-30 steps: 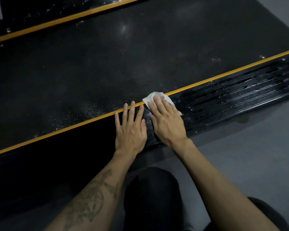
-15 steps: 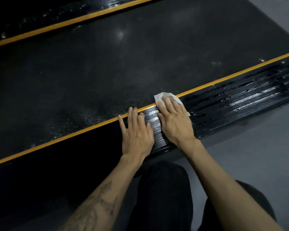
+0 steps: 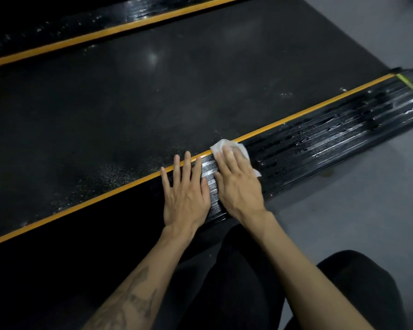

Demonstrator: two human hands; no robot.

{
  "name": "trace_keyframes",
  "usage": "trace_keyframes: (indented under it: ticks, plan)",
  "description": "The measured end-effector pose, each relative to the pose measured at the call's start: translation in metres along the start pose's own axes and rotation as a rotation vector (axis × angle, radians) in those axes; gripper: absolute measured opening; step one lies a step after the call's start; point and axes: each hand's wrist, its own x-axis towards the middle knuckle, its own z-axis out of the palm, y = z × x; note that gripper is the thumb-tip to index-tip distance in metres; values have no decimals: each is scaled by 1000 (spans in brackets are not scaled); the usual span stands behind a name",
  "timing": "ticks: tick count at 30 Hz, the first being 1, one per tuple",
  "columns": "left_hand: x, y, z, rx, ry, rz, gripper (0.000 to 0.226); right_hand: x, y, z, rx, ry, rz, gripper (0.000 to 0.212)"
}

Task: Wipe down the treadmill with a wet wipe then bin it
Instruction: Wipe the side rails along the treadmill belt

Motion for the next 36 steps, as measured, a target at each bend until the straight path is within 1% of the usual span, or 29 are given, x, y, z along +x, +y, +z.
trace_keyframes:
  ticks: [2,4,5,7,9,11,13,14,17,19,20,22,25,28,29,31,34,36]
  plan:
    - [-1,1,0,3,-2,-3,62,10,3,-3,4,-51,-91,58]
    - [-1,3,0,12,-3,0,61,23,14,-11,-14,-95,-119,61]
    - [-1,3,1,14,-7,1,61,27,20,-14,-18,-88,-104,61]
    - [-2,3,1,18,-2,-4,61,23,29,-15,-22,-22,-36,59]
    - [-1,2,0,14,-7,-3,61,10,25,-14,-14,23,18,58]
    - [0,1,-1,16,-12,-5,61,2,15,-11,-20,-24,-28,58]
    - [1,2,0,17,-11,-3,61,9,12,-12,-32,-59,-107,60]
    - [2,2,0,14,-13,-1,61,15,14,-14,-32,-65,-117,60]
    - [2,1,3,20,-7,14,62,21,23,-19,-22,-34,-20,59]
    - [2,1,2,20,-19,19,63,10,18,-15,-4,7,53,59]
    - [1,1,2,21,-21,17,63,5,12,-12,6,5,60,60]
    - [1,2,0,24,-30,19,65,2,4,-10,22,-36,6,61]
    - [1,3,-2,13,-26,22,67,21,16,-19,1,-81,-92,61]
    - [1,4,-3,-24,-24,10,68,27,34,-18,-40,-38,-39,62]
    - [1,4,-3,-31,-27,5,68,22,33,-15,-50,-18,-17,61]
    - [2,4,-3,-31,-38,-6,70,13,25,-4,-57,-37,-10,60]
    - [4,8,-3,-22,-48,-22,65,19,19,-5,-42,-111,-109,65]
    - [5,10,-2,-29,-49,-25,62,31,27,-16,-16,-113,-128,63]
